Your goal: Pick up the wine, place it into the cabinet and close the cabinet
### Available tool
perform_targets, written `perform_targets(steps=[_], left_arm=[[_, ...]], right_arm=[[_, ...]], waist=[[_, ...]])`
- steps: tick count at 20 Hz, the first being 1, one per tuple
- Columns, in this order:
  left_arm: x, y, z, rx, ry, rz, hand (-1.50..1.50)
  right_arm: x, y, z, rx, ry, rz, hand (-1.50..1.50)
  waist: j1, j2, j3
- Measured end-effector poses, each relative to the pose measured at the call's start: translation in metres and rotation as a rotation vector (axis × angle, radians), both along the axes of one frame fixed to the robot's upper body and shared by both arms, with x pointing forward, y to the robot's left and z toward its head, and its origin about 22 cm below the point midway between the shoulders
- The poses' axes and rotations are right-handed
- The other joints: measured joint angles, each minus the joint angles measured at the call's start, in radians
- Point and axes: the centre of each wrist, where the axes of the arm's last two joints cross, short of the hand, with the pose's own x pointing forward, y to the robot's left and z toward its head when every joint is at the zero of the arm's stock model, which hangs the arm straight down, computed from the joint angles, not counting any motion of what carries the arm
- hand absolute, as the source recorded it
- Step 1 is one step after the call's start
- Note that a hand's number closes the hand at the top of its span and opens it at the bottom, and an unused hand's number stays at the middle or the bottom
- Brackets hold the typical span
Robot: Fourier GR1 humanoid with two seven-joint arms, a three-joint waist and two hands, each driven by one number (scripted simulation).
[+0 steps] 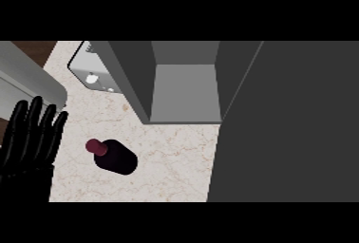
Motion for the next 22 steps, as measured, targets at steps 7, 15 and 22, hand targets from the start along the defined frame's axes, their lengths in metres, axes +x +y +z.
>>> perform_targets(steps=[7,15,22], left_arm=[[0.004,0.002,-0.026,0.024,0.04,0.019,-1.5],[0.014,0.015,-0.067,0.034,0.101,0.046,-1.5],[0.014,0.023,-0.104,0.039,0.134,0.058,-1.5]], right_arm=[[0.0,0.003,0.007,-0.002,-0.002,0.009,-1.5],[0.0,0.007,0.011,0.009,-0.014,0.019,-1.5],[0.0,0.005,0.012,0.014,-0.021,0.009,-1.5]], waist=[[0.002,0.0,0.0],[0.002,0.0,0.0],[0.001,0.0,0.0]])
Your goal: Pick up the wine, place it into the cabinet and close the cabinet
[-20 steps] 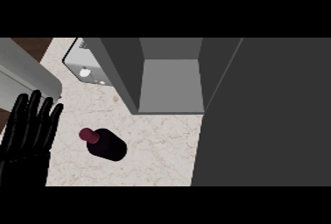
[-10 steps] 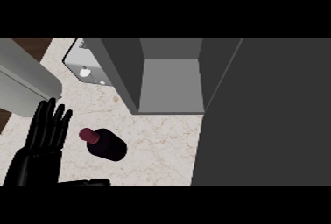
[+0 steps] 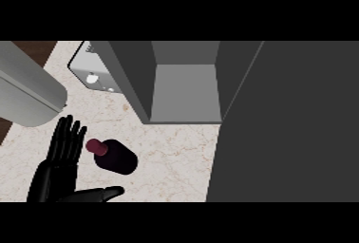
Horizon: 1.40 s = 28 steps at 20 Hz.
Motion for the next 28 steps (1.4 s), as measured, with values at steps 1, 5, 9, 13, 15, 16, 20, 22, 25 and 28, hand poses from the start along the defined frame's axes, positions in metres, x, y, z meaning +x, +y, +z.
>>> perform_targets(steps=[1,5,9,13,15,16,20,22,25,28], left_arm=[[-0.002,0.001,-0.006,0.004,0.002,-0.003,-1.5],[-0.001,0.006,-0.028,-0.003,0.009,0.0,-1.5],[-0.001,0.007,-0.048,-0.004,0.031,-0.006,-1.5],[-0.008,0.014,-0.072,-0.014,0.057,-0.008,-1.5],[-0.007,0.018,-0.08,-0.022,0.069,-0.012,-1.5],[-0.01,0.016,-0.088,-0.021,0.073,-0.013,-1.5],[-0.006,0.023,-0.107,-0.028,0.087,0.0,-1.5],[-0.002,0.025,-0.116,-0.034,0.092,0.0,-1.5],[-0.002,0.024,-0.128,-0.059,0.102,-0.007,-1.5],[0.004,0.024,-0.139,-0.088,0.109,-0.012,-1.5]], right_arm=[[0.0,0.0,0.001,0.002,-0.004,-0.003,-1.5],[-0.001,0.003,0.004,0.001,-0.016,0.012,-1.5],[0.0,0.004,0.005,0.002,-0.023,0.013,-1.5],[-0.002,0.004,0.008,0.001,-0.031,0.014,-1.5],[-0.002,0.004,0.007,-0.001,-0.029,0.014,-1.5],[-0.002,0.007,0.008,-0.003,-0.031,0.026,-1.5],[-0.003,0.009,0.011,-0.005,-0.041,0.03,-1.5],[-0.004,0.01,0.012,-0.007,-0.044,0.037,-1.5],[-0.005,0.01,0.011,-0.005,-0.041,0.032,-1.5],[-0.004,0.01,0.014,0.001,-0.054,0.026,-1.5]], waist=[[0.001,0.0,0.0],[0.001,0.0,0.0],[0.001,0.0,0.0],[0.0,-0.001,0.0],[-0.001,0.0,0.0],[0.0,0.0,0.0],[-0.002,0.0,0.0],[-0.003,-0.001,0.0],[-0.004,-0.001,0.0],[-0.003,0.0,0.0]])
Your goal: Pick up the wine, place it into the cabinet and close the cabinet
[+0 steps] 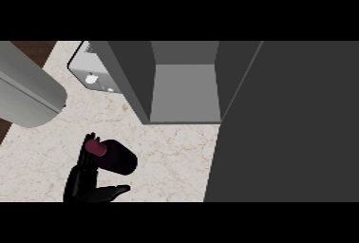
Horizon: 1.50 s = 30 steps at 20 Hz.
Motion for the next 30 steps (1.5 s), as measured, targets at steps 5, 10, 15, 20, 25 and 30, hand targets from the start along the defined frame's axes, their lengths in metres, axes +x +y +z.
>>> perform_targets(steps=[5,10,15,20,25,30], left_arm=[[0.001,0.007,-0.019,-0.037,-0.002,-0.006,-1.5],[0.015,0.006,-0.029,-0.037,-0.01,-0.031,-1.5],[0.021,0.002,-0.038,-0.042,-0.028,-0.035,1.5],[0.029,-0.005,-0.039,-0.094,-0.051,-0.07,1.5],[0.038,-0.013,-0.036,0.003,-0.11,-0.134,1.5],[0.041,-0.017,-0.034,0.104,-0.207,-0.153,1.5]], right_arm=[[-0.001,-0.001,0.004,0.003,-0.005,-0.01,-1.5],[-0.001,0.002,0.003,0.007,0.0,0.0,-1.5],[0.001,-0.003,-0.002,0.015,0.019,-0.019,-1.5],[0.001,-0.004,-0.002,0.016,0.021,-0.025,-1.5],[0.001,-0.005,-0.004,0.011,0.025,-0.028,-1.5],[0.002,-0.007,-0.006,0.016,0.031,-0.037,-1.5]], waist=[[-0.002,0.0,0.0],[-0.003,0.0,0.0],[-0.001,0.001,0.0],[-0.001,0.0,0.0],[-0.005,-0.001,0.0],[-0.002,0.0,0.001]])
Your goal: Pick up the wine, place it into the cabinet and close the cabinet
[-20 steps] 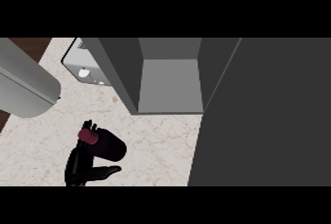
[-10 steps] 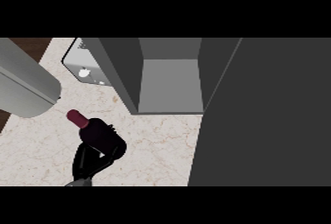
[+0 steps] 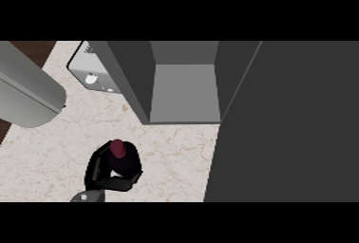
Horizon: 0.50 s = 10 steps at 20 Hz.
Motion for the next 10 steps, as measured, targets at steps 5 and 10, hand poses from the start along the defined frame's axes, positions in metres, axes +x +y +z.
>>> perform_targets(steps=[5,10], left_arm=[[0.012,-0.012,0.011,0.043,-0.074,-0.001,1.5],[0.027,-0.019,0.03,0.047,-0.135,-0.012,1.5]], right_arm=[[0.0,0.001,0.0,-0.006,0.0,0.005,-1.5],[0.0,-0.005,0.006,-0.003,-0.015,-0.025,-1.5]], waist=[[0.003,0.0,0.0],[0.005,-0.002,0.0]])
